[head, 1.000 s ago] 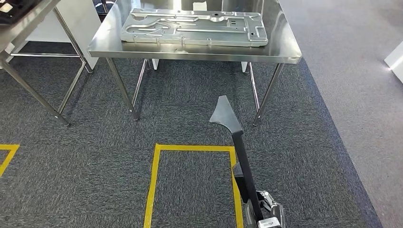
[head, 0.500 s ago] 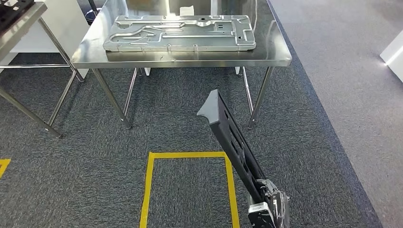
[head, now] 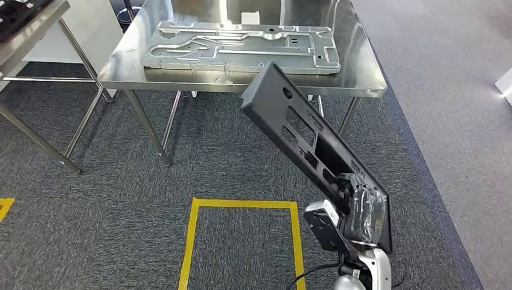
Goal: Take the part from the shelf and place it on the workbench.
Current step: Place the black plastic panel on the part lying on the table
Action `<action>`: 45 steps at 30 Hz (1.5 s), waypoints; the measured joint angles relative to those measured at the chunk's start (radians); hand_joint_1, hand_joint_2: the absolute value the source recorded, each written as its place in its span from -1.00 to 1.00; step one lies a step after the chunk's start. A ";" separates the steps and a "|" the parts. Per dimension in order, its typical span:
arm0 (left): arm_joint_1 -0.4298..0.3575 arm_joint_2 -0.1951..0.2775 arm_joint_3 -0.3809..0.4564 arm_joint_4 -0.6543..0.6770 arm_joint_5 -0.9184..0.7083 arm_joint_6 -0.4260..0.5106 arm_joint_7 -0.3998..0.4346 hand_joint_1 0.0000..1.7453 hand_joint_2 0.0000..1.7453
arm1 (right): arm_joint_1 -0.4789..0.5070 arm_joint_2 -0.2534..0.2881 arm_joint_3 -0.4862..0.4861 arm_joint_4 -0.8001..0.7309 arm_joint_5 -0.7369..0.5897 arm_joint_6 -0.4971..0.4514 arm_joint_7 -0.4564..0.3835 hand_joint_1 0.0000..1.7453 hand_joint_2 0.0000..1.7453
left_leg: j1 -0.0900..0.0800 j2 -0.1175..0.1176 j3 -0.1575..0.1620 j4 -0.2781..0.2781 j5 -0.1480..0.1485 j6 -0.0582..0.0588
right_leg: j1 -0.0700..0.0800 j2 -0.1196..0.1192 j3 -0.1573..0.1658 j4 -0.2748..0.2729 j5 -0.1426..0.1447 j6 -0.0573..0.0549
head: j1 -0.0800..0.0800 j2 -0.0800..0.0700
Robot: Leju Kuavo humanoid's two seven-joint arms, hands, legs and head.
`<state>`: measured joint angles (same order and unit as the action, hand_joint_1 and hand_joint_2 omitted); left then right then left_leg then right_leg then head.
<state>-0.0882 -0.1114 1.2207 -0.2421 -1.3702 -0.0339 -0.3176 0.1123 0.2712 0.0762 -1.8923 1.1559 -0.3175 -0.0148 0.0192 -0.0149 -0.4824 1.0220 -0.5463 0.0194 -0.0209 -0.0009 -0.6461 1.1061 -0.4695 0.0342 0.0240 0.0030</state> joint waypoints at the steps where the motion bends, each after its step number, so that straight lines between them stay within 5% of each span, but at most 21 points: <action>1: -0.003 0.000 -0.005 0.001 -0.007 -0.001 0.001 -1.00 1.00 | -0.029 -0.007 0.005 0.006 0.064 0.006 0.023 1.00 1.00 | 0.000 0.000 0.002 -0.002 -0.006 -0.007 | 0.002 0.000 0.006 -0.035 0.017 -0.005 | 0.001 0.000; 6: -0.022 0.002 -0.034 0.002 -0.036 -0.015 0.017 -1.00 1.00 | -0.186 -0.059 0.072 0.084 0.373 0.094 0.126 1.00 1.00 | 0.001 0.007 -0.001 0.041 -0.012 -0.035 | 0.006 0.003 0.028 -0.065 0.009 -0.046 | -0.006 0.000; 10: -0.035 0.002 -0.050 0.004 -0.046 -0.021 0.028 -1.00 1.00 | -0.293 -0.111 0.161 0.189 0.412 0.132 0.178 1.00 1.00 | 0.001 0.008 -0.157 0.267 -0.087 -0.038 | 0.013 0.001 0.059 -0.070 -0.013 -0.065 | -0.010 0.000; 12: -0.034 0.003 -0.054 0.004 -0.047 -0.024 0.033 -1.00 1.00 | -0.325 -0.138 0.200 0.236 0.414 0.139 0.203 1.00 1.00 | 0.000 0.008 -0.203 0.283 -0.086 -0.034 | 0.018 0.001 0.080 -0.070 -0.030 -0.067 | -0.011 0.000; 16: -0.033 0.008 -0.063 0.004 -0.047 -0.028 0.035 -1.00 1.00 | -0.378 -0.182 0.274 0.308 0.415 0.150 0.222 1.00 1.00 | -0.016 0.009 -0.180 0.079 0.086 -0.006 | 0.027 0.002 0.125 -0.070 -0.067 -0.062 | -0.010 0.000; 18: -0.033 0.010 -0.068 0.005 -0.048 -0.030 0.036 -1.00 1.00 | -0.402 -0.200 0.310 0.338 0.415 0.160 0.223 1.00 1.00 | -0.024 0.009 -0.174 0.042 0.113 0.003 | 0.027 0.003 0.134 -0.070 -0.075 -0.051 | -0.009 0.000; 22: -0.038 0.009 -0.074 0.005 -0.048 -0.031 0.039 -1.00 1.00 | -0.446 -0.227 0.377 0.399 0.415 0.166 0.215 1.00 1.00 | -0.016 0.006 -0.132 0.011 0.111 0.018 | 0.025 0.003 0.113 -0.004 -0.080 -0.031 | -0.008 0.000; 26: -0.044 0.009 -0.077 0.005 -0.046 -0.031 0.041 -1.00 1.00 | -0.477 -0.245 0.420 0.466 0.415 0.162 0.197 1.00 1.00 | -0.012 0.003 -0.101 0.004 0.088 0.023 | 0.012 0.003 -0.037 0.187 -0.153 -0.011 | -0.005 0.000; 28: -0.042 0.009 -0.079 0.005 -0.045 -0.032 0.042 -1.00 1.00 | -0.480 -0.250 0.433 0.492 0.415 0.161 0.186 1.00 1.00 | -0.009 -0.002 -0.077 0.004 0.069 0.018 | 0.005 0.002 -0.062 0.158 -0.131 -0.004 | -0.005 0.000; 31: -0.040 0.007 -0.081 0.005 -0.043 -0.032 0.045 -1.00 1.00 | -0.489 -0.256 0.452 0.521 0.415 0.153 0.183 1.00 1.00 | -0.005 -0.006 -0.037 0.005 0.035 0.002 | 0.003 -0.001 -0.032 -0.013 0.009 -0.005 | -0.004 0.000; 33: -0.042 0.006 -0.082 0.006 -0.040 -0.032 0.047 -1.00 1.00 | -0.495 -0.258 0.462 0.534 0.415 0.146 0.186 1.00 1.00 | -0.006 -0.007 -0.025 0.004 0.019 -0.013 | 0.008 0.000 -0.023 -0.060 0.049 -0.019 | -0.005 0.000; 37: -0.045 0.007 -0.084 0.006 -0.034 -0.031 0.050 -1.00 1.00 | -0.505 -0.261 0.475 0.542 0.415 0.143 0.192 1.00 1.00 | -0.004 0.000 -0.028 0.045 0.010 -0.035 | 0.008 0.003 0.009 -0.071 0.030 -0.054 | -0.008 0.000; 40: -0.047 0.006 -0.085 0.006 -0.032 -0.031 0.051 -1.00 1.00 | -0.513 -0.262 0.480 0.544 0.415 0.141 0.196 1.00 1.00 | -0.003 0.007 -0.133 0.218 -0.042 -0.042 | 0.010 0.003 0.042 -0.076 0.006 -0.066 | -0.013 0.000; 42: -0.043 0.006 -0.085 0.006 -0.032 -0.031 0.051 -1.00 1.00 | -0.514 -0.263 0.482 0.544 0.415 0.141 0.198 1.00 1.00 | -0.003 0.007 -0.200 0.285 -0.076 -0.043 | 0.015 0.005 0.067 -0.076 -0.014 -0.069 | -0.013 0.000; 44: -0.039 0.006 -0.085 0.006 -0.032 -0.031 0.051 -1.00 1.00 | -0.513 -0.264 0.483 0.544 0.415 0.141 0.199 1.00 1.00 | -0.006 0.007 -0.213 0.228 -0.037 -0.033 | 0.020 0.007 0.099 -0.076 -0.038 -0.069 | -0.013 0.000; 45: -0.038 0.007 -0.085 0.006 -0.032 -0.031 0.051 -1.00 1.00 | -0.514 -0.264 0.484 0.545 0.415 0.141 0.199 1.00 1.00 | -0.010 0.008 -0.205 0.163 0.020 -0.022 | 0.022 0.007 0.115 -0.077 -0.051 -0.069 | -0.013 0.000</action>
<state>-0.1266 -0.1047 1.1357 -0.2358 -1.4019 -0.0647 -0.2664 -0.4014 0.0068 0.5600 -1.3477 1.5713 -0.1768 0.1843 0.0091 -0.0071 -0.6877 1.1852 -0.5265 -0.0029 0.0014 0.0063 -0.5312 1.0286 -0.5205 -0.0347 0.0112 0.0029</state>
